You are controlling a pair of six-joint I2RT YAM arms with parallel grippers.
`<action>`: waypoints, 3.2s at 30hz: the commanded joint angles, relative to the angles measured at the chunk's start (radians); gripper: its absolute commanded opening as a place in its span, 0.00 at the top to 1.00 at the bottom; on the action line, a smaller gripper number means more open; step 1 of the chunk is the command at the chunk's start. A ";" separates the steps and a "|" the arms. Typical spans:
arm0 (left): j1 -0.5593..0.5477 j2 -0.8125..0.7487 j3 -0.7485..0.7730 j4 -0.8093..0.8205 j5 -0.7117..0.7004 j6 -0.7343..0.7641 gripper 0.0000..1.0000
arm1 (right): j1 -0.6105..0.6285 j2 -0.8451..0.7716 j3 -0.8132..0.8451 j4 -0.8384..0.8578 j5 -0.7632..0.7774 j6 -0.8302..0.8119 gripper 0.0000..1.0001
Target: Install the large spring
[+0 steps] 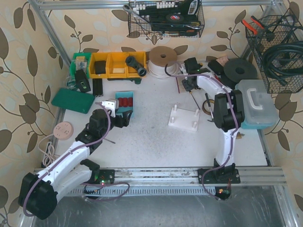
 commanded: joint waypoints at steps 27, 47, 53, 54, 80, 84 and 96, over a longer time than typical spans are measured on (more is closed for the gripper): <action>-0.008 0.405 0.516 -0.572 -0.341 -0.012 0.36 | 0.278 -1.071 -0.863 0.259 -0.099 0.471 0.06; 0.091 0.902 0.845 -0.665 -0.274 -0.002 0.61 | 0.284 -1.090 -0.918 0.317 -0.132 0.489 0.07; 0.092 0.967 0.906 -0.697 -0.318 -0.001 0.66 | 0.286 -1.087 -0.916 0.315 -0.128 0.486 0.07; 0.092 0.977 0.910 -0.699 -0.324 0.001 0.67 | 0.286 -1.087 -0.916 0.313 -0.127 0.485 0.07; 0.097 1.142 0.915 -0.683 -0.295 -0.032 0.64 | 0.297 -1.126 -0.927 0.315 -0.110 0.470 0.07; 0.104 1.152 0.907 -0.674 -0.294 -0.031 0.63 | 0.297 -1.134 -0.931 0.316 -0.100 0.469 0.07; 0.105 1.165 0.912 -0.693 -0.306 -0.016 0.76 | 0.298 -1.147 -0.933 0.315 -0.085 0.464 0.07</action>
